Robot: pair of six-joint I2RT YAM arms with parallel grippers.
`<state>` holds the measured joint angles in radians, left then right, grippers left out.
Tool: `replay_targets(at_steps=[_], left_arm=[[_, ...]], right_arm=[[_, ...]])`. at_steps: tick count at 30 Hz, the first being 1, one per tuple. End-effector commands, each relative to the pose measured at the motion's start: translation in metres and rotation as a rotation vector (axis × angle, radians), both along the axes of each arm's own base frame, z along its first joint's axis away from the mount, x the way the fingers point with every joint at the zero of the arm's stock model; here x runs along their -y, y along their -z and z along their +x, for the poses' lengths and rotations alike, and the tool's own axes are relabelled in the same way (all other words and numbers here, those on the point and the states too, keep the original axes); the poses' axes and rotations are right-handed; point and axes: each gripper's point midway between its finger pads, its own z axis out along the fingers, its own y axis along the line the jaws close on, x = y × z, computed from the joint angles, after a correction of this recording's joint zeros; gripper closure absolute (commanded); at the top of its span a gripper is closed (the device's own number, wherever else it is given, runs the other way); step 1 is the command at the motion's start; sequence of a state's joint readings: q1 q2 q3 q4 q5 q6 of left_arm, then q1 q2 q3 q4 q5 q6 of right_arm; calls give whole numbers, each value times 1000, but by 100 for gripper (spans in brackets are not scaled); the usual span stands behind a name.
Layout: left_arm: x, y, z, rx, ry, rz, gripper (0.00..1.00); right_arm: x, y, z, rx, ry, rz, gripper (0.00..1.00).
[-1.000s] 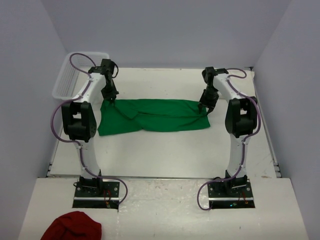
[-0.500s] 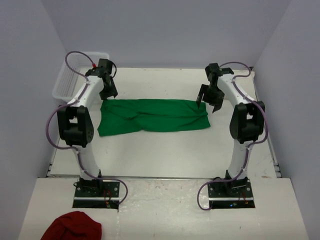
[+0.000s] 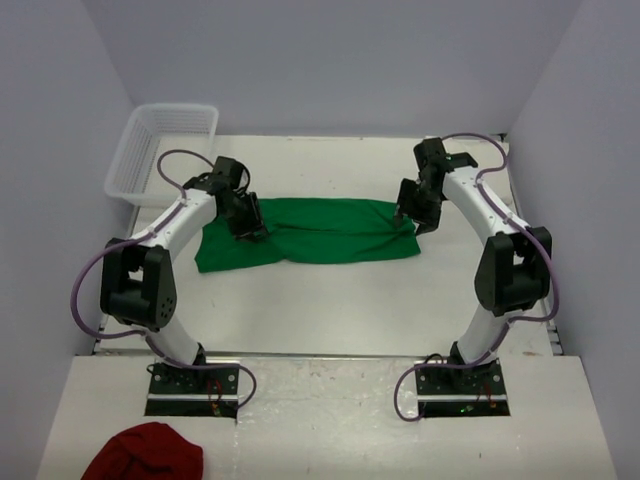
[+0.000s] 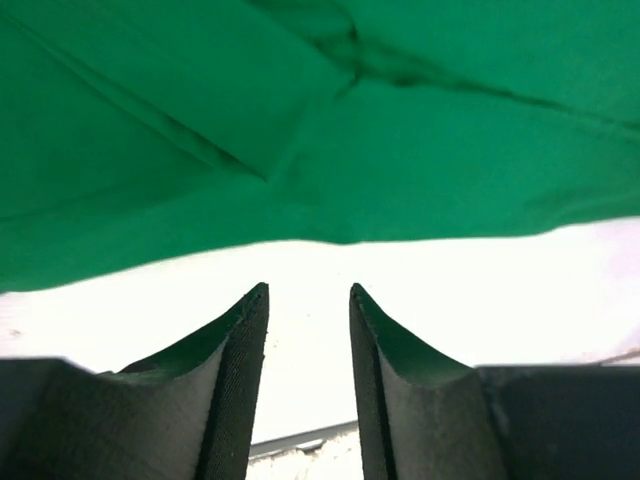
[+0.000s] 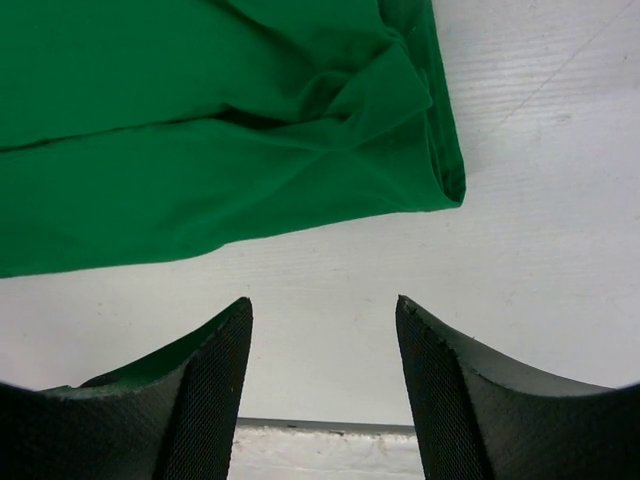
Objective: Fold and stack the t-shirts
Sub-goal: Fold the other side of the tshirt into a rectangle
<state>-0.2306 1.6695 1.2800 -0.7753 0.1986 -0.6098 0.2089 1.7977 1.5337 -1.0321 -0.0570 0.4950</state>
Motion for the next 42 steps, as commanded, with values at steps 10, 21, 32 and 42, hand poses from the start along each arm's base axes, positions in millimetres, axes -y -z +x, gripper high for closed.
replay_targets(at_steps=[10, 21, 32, 42], left_arm=[[27, 4, 37, 89, 88, -21, 47], [-15, 19, 54, 58, 51, 243, 48], [-19, 36, 44, 19, 65, 296, 49], [-13, 47, 28, 2, 78, 327, 51]], right_arm=[[-8, -22, -17, 76, -39, 77, 38], [-12, -23, -15, 64, -30, 110, 37], [-19, -26, -9, 59, -20, 163, 37], [-22, -40, -5, 94, -16, 187, 37]])
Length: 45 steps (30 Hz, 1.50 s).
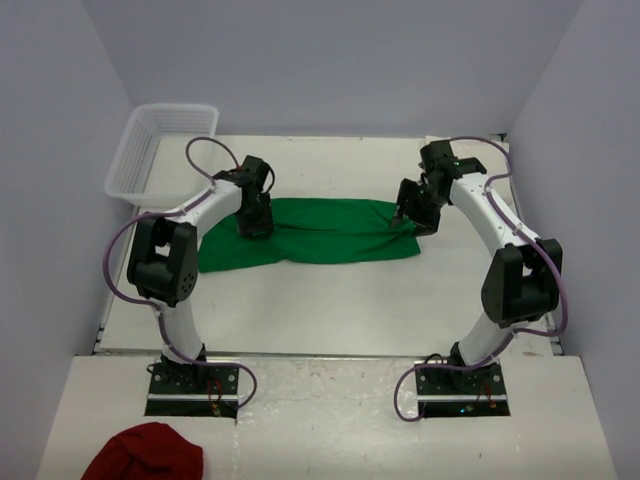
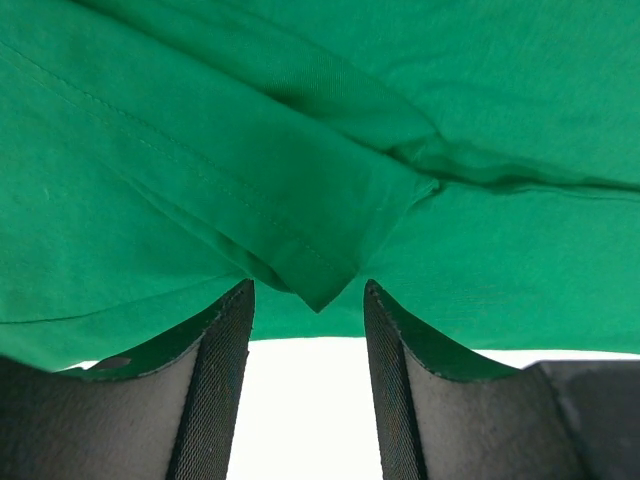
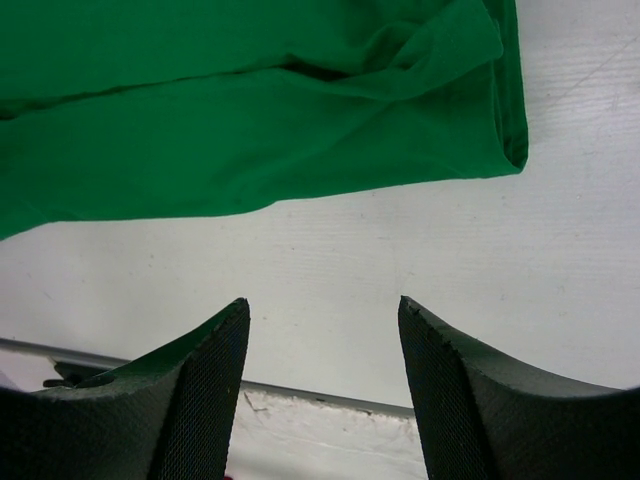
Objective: Fold and stack the t-shirts
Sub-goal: Fold the other side of the tshirt into a rectangle
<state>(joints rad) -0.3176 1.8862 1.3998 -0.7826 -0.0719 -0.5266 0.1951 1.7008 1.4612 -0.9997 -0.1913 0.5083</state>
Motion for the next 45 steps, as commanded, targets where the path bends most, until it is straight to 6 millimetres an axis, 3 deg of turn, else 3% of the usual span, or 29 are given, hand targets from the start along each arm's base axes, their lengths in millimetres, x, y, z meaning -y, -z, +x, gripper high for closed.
replay_targets(at_steps=[1, 13, 18, 22, 23, 34, 38, 41, 43, 45], left_arm=[[-3, -3, 0, 21, 9, 32, 51], [-6, 6, 9, 27, 4, 79, 57], [-5, 8, 19, 40, 2, 90, 74], [-3, 5, 28, 56, 3, 90, 98], [-2, 3, 30, 63, 2, 91, 100], [4, -35, 57, 144, 31, 93, 100], [7, -20, 71, 130, 60, 112, 100], [8, -3, 82, 122, 77, 138, 95], [8, 4, 91, 132, 84, 146, 84], [15, 14, 102, 151, 103, 127, 83]], right_arm=[[-6, -22, 10, 65, -1, 46, 37], [0, -19, 4, 60, -2, 36, 37], [1, -17, -1, 51, -2, 35, 37], [2, -16, -1, 51, -5, 36, 37], [1, -16, -1, 48, -6, 38, 37], [-4, -12, 1, 30, -11, 60, 37], [-4, -16, 3, 37, -12, 62, 37], [-4, -16, 1, 27, -18, 58, 37], [-2, -16, -2, 21, -19, 53, 37], [-2, -15, -7, 11, -23, 50, 37]])
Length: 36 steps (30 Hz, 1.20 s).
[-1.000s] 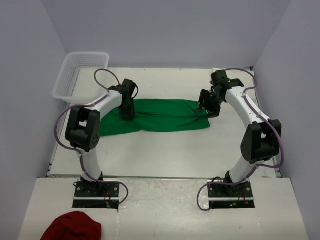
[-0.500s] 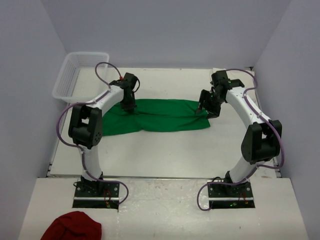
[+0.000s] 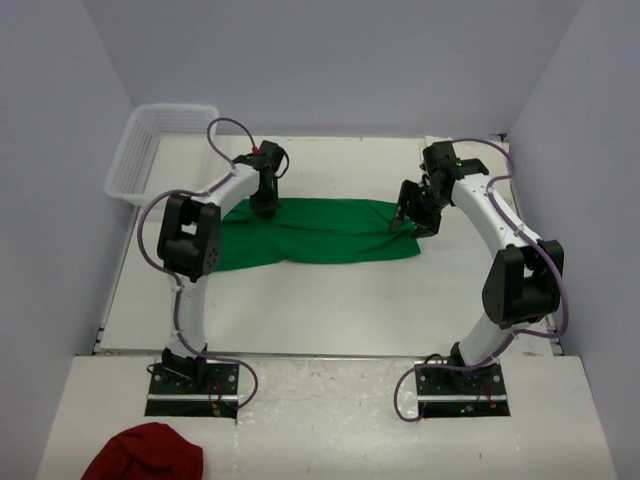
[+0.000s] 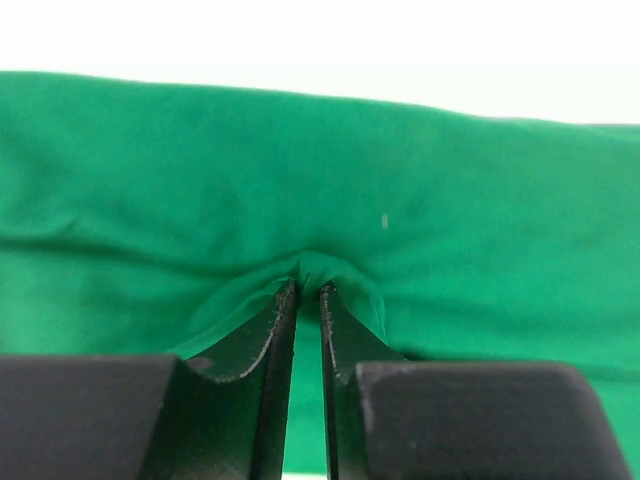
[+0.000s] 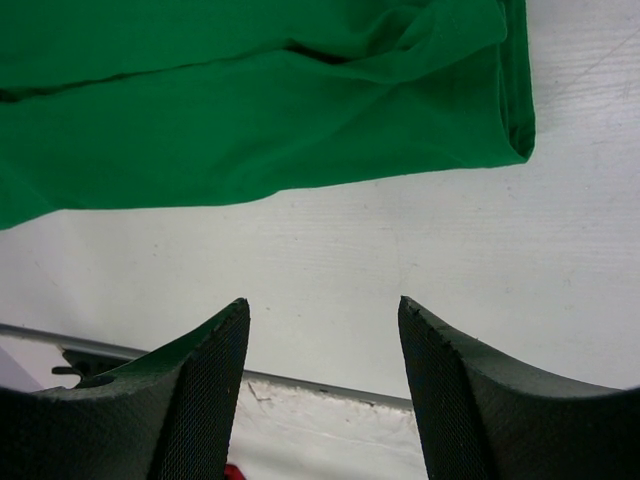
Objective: Fold and stack the t-shirts
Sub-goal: Fold the other side of the tshirt into a rectangle
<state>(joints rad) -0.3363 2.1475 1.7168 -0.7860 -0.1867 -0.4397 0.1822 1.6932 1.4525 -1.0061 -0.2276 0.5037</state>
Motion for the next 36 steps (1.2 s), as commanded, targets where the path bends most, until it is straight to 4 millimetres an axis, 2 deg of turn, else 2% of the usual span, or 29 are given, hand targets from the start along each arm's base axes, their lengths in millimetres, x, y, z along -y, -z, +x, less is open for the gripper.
replay_targets(at_steps=[1, 2, 5, 12, 14, 17, 18, 21, 23, 27, 30, 31, 33, 34, 36], left_arm=[[7, 4, 28, 72, 47, 7, 83], [8, 11, 32, 69, 57, 9, 83], [13, 15, 42, 91, 76, 4, 82], [22, -7, 68, 226, 149, -14, 76], [22, -5, 74, 229, 156, -11, 71], [23, -8, 75, 229, 148, -15, 69], [24, -13, 80, 260, 144, -22, 67], [17, -30, 82, 322, 128, 2, 43], [15, -44, 81, 358, 127, 3, 36], [14, -74, 86, 474, 149, -4, 31], [5, -99, 85, 531, 116, 21, 30], [2, -113, 81, 556, 104, 21, 30], [-7, -125, 76, 575, 71, 43, 29], [-9, -138, 71, 592, 56, 33, 29], [-11, -144, 62, 579, 50, 32, 28]], right_arm=[[0, -13, -4, 23, -21, 17, 37], [0, -11, -8, 14, -24, 19, 37], [1, -8, -14, 2, -29, 16, 37], [-2, -6, -17, -9, -35, 39, 37], [-4, -8, -18, -9, -38, 43, 37], [-5, -11, -18, -3, -44, 54, 37], [-5, -11, -18, -3, -44, 53, 37], [-6, -9, -20, -9, -46, 59, 37], [-8, -7, -20, -12, -48, 71, 37], [-10, -6, -19, -11, -51, 76, 37], [-10, -6, -17, -10, -57, 67, 37], [-10, -6, -16, -5, -60, 60, 36], [-7, -2, -14, -8, -64, 39, 35], [-6, -1, -13, -11, -64, 29, 35], [-1, 8, -9, -29, -64, -8, 35]])
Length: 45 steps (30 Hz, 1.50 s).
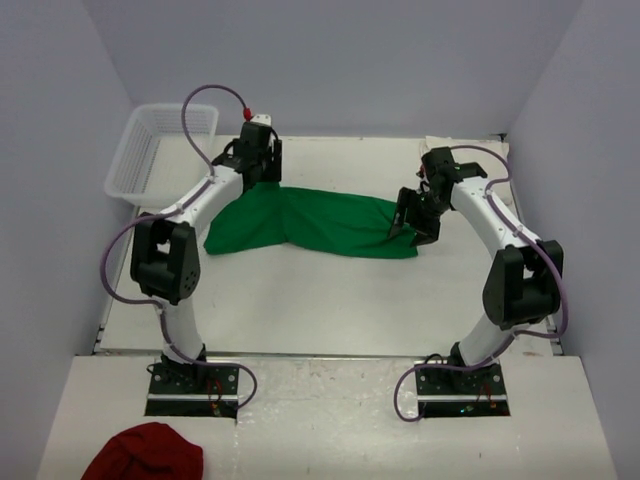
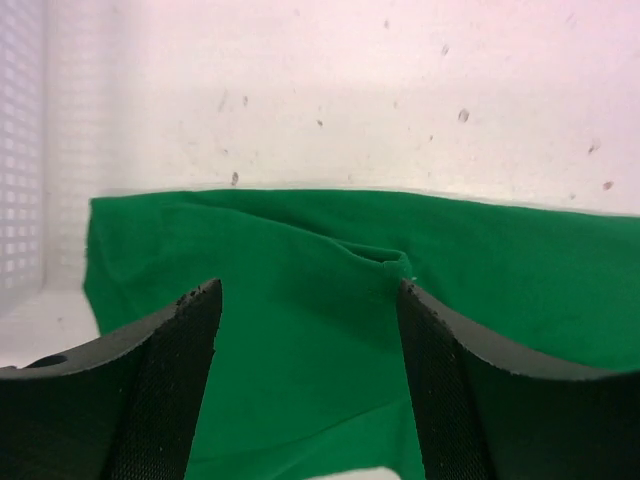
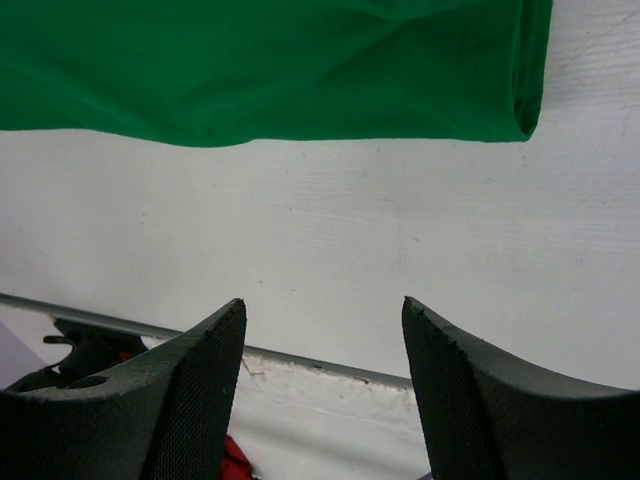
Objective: Fold and stack the t-shirts
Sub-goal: Fold the other side of the tshirt into a rectangle
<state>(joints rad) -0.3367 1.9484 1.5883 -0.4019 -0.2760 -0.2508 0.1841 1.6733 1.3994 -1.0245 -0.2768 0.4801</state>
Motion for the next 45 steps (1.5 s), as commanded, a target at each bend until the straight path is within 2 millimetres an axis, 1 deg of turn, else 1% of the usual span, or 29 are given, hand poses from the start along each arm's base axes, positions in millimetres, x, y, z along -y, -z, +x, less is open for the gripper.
replay_targets(at_steps=[1, 2, 3, 4, 5, 6, 7, 8, 10, 11, 12, 13, 15, 18, 21, 22, 25, 26, 27, 29, 30, 32, 33, 34, 37, 38, 41, 44, 45], left_arm=[[-9, -59, -1, 128, -56, -25, 28], [-11, -58, -4, 111, -64, -19, 28], [-14, -50, -14, 56, -69, 2, 28], [-15, -48, -17, 35, -72, 8, 29], [-16, -40, -25, -11, -51, 20, 28], [-15, -38, -27, -26, -45, 19, 29], [-12, -29, -31, -51, -20, 20, 28], [-10, -23, -32, -66, 3, 21, 27], [-9, -6, -32, -110, 13, 37, 23], [-8, 2, -32, -125, 22, 39, 7], [-7, 4, -29, -132, 24, 40, 6], [-7, 14, -29, -153, 9, 45, 5], [-9, 14, -25, -136, -15, 41, 8], [-9, 7, -24, -106, -48, 16, 11], [-14, -1, -20, -70, -67, 33, 13], [-15, 1, -19, -77, -69, 45, 14], [-24, 2, -14, -77, -89, 67, 21], [-26, 2, -10, -66, -93, 62, 21], [-34, -1, -4, -59, -113, 57, 21], [-41, 13, 2, -100, -129, 45, 21], [-51, 21, 14, -117, -161, 31, 21], [-60, 32, 19, -161, -175, 30, 23], [-65, 34, 32, -157, -186, 27, 25], [-65, 37, 37, -160, -177, 22, 30], [-67, 49, 52, -184, -162, 26, 37], [-66, 55, 51, -207, -155, 24, 38], [-60, 61, 55, -213, -136, -8, 42], [-52, 61, 53, -217, -114, -40, 43], [-51, 56, 52, -210, -110, -49, 44]], right_arm=[[5, 1, 15, 27, -26, -50, 35], [6, 3, 16, 20, -21, -58, 36], [6, 10, 18, -1, -19, -66, 41], [3, 8, 23, 1, -20, -54, 46], [1, 10, 28, 3, -22, -45, 59], [0, 10, 28, 2, -23, -45, 63], [-2, 10, 34, 7, -23, -40, 63], [-3, 9, 36, 11, -24, -37, 62], [-5, 4, 42, 25, -28, -34, 55], [-6, 2, 43, 32, -36, -34, 53], [-6, -1, 45, 40, -38, -34, 48], [-6, -5, 46, 49, -38, -36, 46], [-6, -9, 46, 58, -51, -37, 43], [-4, -8, 42, 52, -56, -43, 43], [-6, -8, 40, 49, -57, -34, 44], [-6, -9, 41, 53, -57, -30, 43], [-8, -12, 43, 62, -60, -22, 44], [-8, -12, 42, 59, -60, -23, 44], [-8, -12, 42, 59, -60, -23, 44], [-8, -13, 40, 57, -59, -20, 43], [-8, -16, 39, 62, -59, -19, 43], [-7, -18, 38, 71, -57, -19, 43], [-7, -18, 36, 66, -60, -20, 43], [-7, -18, 34, 63, -62, -18, 43], [-6, -18, 31, 61, -64, -24, 43], [-6, -18, 31, 60, -65, -24, 43], [-5, -16, 30, 54, -64, -25, 43], [-6, -11, 30, 43, -61, -22, 44], [-7, -11, 30, 42, -61, -15, 44]])
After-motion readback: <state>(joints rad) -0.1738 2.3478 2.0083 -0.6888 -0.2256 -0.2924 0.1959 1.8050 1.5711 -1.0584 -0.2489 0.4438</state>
